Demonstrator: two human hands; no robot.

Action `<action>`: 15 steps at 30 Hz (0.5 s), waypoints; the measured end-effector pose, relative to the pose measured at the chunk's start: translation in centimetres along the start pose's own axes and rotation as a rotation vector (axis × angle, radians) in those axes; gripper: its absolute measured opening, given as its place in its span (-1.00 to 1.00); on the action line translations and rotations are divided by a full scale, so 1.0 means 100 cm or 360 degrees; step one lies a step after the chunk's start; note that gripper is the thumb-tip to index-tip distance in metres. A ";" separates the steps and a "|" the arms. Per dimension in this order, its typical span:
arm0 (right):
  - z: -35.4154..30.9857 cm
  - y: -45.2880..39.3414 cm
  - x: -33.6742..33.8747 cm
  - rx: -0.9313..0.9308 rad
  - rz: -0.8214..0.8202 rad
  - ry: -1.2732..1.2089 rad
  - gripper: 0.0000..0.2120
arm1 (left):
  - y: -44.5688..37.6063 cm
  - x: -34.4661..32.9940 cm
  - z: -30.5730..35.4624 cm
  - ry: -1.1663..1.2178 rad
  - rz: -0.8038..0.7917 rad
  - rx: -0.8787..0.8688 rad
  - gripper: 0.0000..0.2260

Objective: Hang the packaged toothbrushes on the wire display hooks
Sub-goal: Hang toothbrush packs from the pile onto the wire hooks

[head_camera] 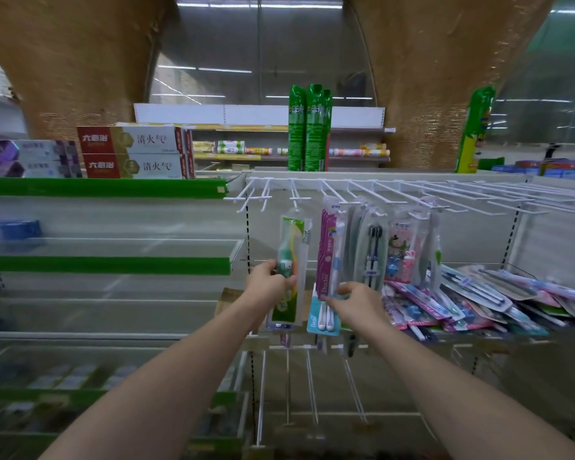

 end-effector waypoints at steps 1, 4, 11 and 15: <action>0.001 0.001 -0.001 -0.0003 -0.0008 -0.0001 -0.56 | -0.001 -0.001 -0.001 -0.0004 0.0004 0.0004 -0.72; 0.002 -0.001 -0.002 0.0006 -0.0008 0.0015 -0.55 | -0.003 -0.003 -0.004 0.0007 0.0006 0.0022 -0.72; -0.004 -0.011 -0.016 0.0064 -0.0018 0.0036 -0.69 | -0.016 -0.011 -0.010 -0.0014 0.0044 0.0050 -0.86; -0.004 -0.020 -0.026 0.0069 -0.0027 0.0023 -0.63 | -0.029 -0.013 -0.014 -0.0041 0.0087 0.0055 -0.86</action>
Point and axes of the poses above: each hand's wrist, its own y-axis away from the middle knuckle, its own x-axis out of the back of the hand, z = x × y, the point moved 9 cm from there along -y, towards the middle knuckle, and after that the axes turned 14 degrees about z, right-handed, at the moved point
